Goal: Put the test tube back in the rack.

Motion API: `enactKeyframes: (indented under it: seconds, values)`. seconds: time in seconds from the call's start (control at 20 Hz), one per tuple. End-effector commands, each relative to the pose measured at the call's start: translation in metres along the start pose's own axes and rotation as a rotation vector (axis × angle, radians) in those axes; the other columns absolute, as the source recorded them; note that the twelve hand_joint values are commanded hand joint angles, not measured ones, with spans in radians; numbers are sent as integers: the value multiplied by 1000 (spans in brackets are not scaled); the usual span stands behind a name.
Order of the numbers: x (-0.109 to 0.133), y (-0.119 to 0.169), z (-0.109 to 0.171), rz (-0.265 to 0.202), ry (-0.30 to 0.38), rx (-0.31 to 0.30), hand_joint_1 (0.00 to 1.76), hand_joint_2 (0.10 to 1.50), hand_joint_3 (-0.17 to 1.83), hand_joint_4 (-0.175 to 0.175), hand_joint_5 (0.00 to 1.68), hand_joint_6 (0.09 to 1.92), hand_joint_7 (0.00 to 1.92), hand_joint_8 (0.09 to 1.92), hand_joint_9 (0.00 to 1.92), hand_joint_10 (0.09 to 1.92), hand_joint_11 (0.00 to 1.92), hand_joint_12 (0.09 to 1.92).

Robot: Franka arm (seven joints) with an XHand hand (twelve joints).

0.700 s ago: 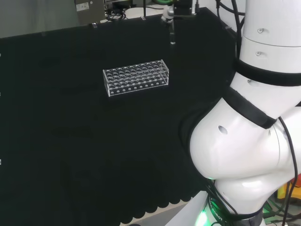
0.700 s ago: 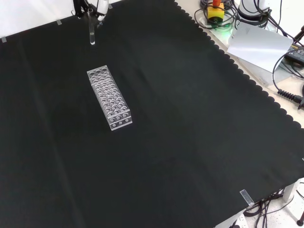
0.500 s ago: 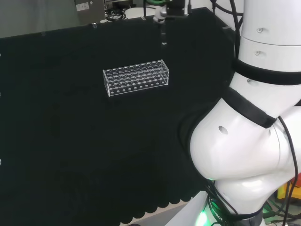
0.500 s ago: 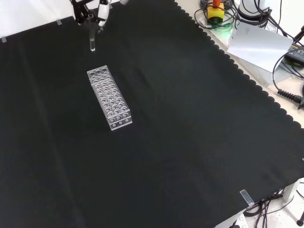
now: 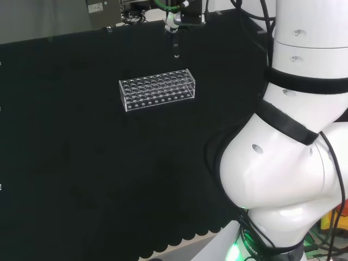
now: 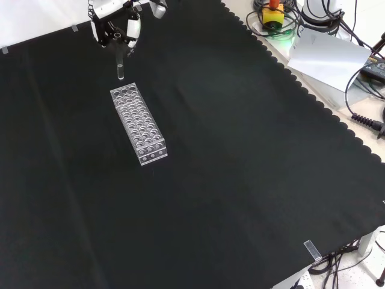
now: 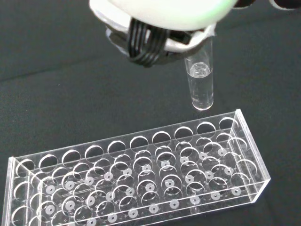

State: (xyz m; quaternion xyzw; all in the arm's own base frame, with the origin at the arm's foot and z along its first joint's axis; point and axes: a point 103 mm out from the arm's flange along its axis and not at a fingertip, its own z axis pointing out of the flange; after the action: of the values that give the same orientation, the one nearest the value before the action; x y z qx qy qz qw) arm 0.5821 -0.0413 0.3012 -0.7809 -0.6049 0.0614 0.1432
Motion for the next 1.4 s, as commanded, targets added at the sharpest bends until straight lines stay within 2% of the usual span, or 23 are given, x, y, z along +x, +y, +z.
enactKeyframes:
  seconds: [0.05, 0.7, 1.4]
  values:
    - [-7, 3, 13, 13, 20, 18, 1224, 682, 590, -175, 1315, 553, 1717, 420, 1624, 456, 1157, 917]
    - [-20, 12, 40, 34, 55, 53, 1224, 682, 590, -175, 1315, 554, 1717, 421, 1624, 457, 1156, 918]
    - [-20, 21, 59, 40, 69, 87, 1224, 682, 590, -175, 1315, 554, 1717, 421, 1624, 458, 1155, 919]
